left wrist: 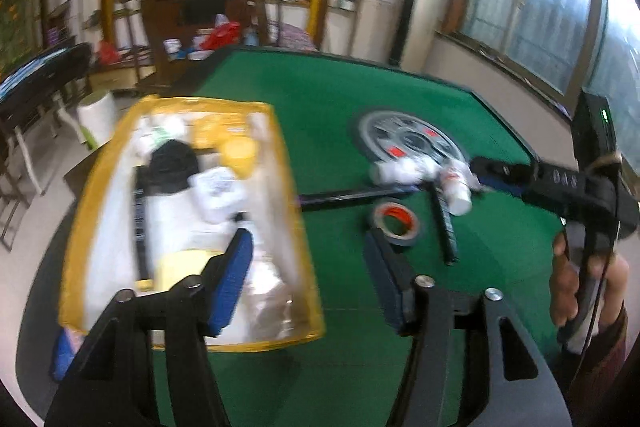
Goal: Organize rigid objects
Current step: 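Move the left tool to the black tape roll while the right tool moves to a white bottle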
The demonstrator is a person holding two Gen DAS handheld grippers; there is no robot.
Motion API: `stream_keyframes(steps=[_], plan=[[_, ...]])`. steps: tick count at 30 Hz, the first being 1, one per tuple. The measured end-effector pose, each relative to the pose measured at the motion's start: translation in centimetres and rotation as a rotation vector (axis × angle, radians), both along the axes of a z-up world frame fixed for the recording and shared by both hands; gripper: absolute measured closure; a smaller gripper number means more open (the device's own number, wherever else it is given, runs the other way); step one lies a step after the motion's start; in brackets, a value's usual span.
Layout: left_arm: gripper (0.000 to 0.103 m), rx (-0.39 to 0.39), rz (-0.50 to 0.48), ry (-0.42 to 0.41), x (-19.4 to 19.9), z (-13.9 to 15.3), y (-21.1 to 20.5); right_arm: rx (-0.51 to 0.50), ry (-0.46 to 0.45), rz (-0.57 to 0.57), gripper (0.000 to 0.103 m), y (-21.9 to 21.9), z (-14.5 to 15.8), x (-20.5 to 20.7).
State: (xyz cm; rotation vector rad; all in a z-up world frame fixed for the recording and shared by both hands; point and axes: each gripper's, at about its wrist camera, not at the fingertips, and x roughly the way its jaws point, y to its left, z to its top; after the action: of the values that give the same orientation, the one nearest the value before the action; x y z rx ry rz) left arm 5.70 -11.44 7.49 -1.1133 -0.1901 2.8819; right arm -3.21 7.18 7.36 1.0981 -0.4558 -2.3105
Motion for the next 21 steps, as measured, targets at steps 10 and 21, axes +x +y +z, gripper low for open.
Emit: stream_keyframes(steps=[10, 21], plan=[[0.025, -0.152, -0.114, -0.109, -4.6, -3.1, 9.5, -0.06, -0.026, -0.108, 0.06, 5.8, 0.0, -1.2], [0.025, -0.071, -0.039, -0.214, -9.0, -6.4, 8.0, -0.005, 0.01, -0.195, 0.06, 8.6, 0.3, -3.3]])
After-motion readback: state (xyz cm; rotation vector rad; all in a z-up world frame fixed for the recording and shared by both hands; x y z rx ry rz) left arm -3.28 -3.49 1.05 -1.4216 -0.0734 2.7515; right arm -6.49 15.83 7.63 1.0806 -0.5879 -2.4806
